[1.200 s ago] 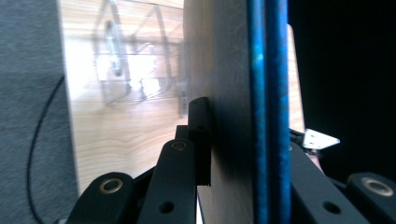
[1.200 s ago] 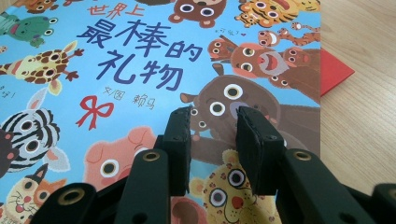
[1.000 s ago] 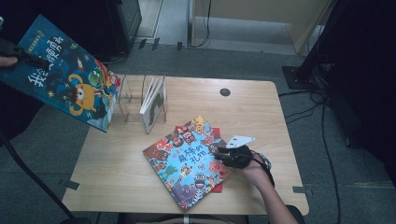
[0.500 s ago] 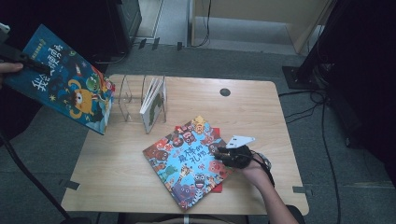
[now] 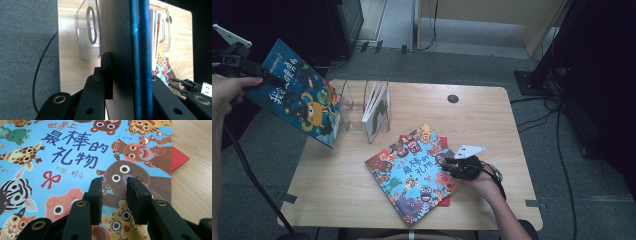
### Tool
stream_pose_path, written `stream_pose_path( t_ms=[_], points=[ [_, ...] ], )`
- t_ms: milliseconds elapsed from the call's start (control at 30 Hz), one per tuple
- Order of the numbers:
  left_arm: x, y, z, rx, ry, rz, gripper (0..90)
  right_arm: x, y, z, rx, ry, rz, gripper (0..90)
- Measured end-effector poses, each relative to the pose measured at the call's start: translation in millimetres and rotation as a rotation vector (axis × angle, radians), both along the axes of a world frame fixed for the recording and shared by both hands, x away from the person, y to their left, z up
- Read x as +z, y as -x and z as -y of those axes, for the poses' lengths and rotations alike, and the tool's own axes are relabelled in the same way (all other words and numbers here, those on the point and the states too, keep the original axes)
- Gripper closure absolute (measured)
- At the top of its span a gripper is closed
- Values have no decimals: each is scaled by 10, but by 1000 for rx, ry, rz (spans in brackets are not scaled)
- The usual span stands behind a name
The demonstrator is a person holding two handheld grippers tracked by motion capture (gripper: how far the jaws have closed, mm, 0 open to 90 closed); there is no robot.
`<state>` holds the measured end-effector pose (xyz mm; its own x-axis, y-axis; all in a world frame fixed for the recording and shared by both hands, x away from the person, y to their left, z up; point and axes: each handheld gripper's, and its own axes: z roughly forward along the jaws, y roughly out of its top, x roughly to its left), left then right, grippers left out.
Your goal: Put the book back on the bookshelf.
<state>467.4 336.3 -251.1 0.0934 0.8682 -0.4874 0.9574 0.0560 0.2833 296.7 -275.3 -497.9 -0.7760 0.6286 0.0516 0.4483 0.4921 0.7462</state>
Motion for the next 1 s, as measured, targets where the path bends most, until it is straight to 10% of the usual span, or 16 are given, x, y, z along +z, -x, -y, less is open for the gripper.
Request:
stream_pose_path(
  t_ms=[467, 1000],
  points=[
    [-291, -113, 113, -20, 6, -11, 793, 0, -1, 2, 2, 1, 1, 661],
    [-187, -95, 41, -15, 14, 43, 699, -5, 4, -8, 9, -2, 3, 632]
  ],
)
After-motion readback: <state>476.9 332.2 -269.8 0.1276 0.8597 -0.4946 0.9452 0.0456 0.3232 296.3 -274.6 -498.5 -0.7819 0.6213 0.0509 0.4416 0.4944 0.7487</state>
